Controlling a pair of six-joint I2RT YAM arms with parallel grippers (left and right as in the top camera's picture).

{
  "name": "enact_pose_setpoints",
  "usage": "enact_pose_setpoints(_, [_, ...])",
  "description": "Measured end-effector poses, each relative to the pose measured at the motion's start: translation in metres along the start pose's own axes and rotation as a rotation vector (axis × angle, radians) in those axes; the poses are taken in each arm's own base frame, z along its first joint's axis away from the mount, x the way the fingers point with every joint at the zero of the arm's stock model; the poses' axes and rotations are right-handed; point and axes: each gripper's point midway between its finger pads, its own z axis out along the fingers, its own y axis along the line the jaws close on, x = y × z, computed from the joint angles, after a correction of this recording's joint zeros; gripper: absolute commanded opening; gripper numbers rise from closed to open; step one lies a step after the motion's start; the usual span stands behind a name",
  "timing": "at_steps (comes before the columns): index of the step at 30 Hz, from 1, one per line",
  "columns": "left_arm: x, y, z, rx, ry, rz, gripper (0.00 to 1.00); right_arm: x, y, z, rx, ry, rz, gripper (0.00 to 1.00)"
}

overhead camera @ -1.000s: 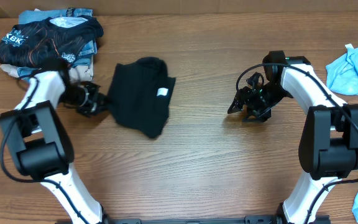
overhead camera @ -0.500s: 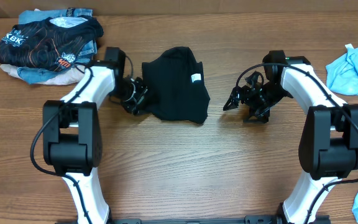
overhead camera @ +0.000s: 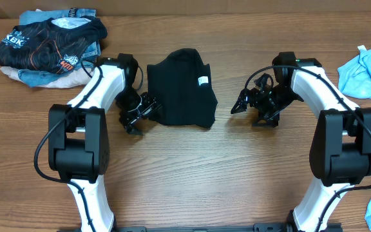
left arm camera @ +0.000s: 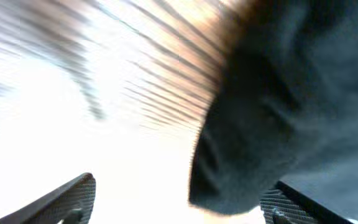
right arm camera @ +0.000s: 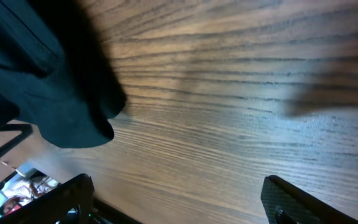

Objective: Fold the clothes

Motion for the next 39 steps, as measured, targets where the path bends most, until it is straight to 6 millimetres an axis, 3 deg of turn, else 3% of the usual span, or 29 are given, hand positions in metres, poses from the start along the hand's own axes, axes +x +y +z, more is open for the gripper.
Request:
enact_pose_setpoints(1, [-0.004,0.002,-0.003,-0.017,-0.026,0.012,0.76,-0.001,0.0,0.0,-0.001,-0.002,-0.002,0.9])
enact_pose_setpoints(4, [-0.019,0.002,-0.016,-0.035,-0.133,0.066,0.53,-0.001,0.001,0.0,-0.004,-0.004,-0.004,0.89])
enact_pose_setpoints(7, [-0.035,-0.012,-0.034,0.006,-0.255,0.141,0.27,-0.001,0.001,0.0,-0.005,-0.004,-0.004,0.87])
enact_pose_setpoints(10, [-0.042,-0.022,-0.05,0.031,-0.327,0.193,0.15,-0.001,0.001,0.0,-0.005,-0.005,-0.004,0.87])
enact_pose_setpoints(14, [-0.044,-0.022,-0.054,0.024,-0.347,0.215,0.05,-0.001,0.001,0.0,-0.005,-0.005,-0.004,0.86])
enact_pose_setpoints(27, [-0.025,-0.051,-0.029,0.015,-0.321,0.353,0.04,-0.001,0.001,0.0,-0.004,-0.003,-0.003,0.84])
enact_pose_setpoints(35, [-0.032,-0.038,0.008,-0.051,-0.237,0.325,0.04,0.003,0.0,0.0,-0.001,0.011,0.007,0.84])
enact_pose_setpoints(39, [-0.028,-0.028,0.016,-0.089,-0.194,0.307,0.04,0.004,0.0,0.0,0.0,0.015,0.009,0.84])
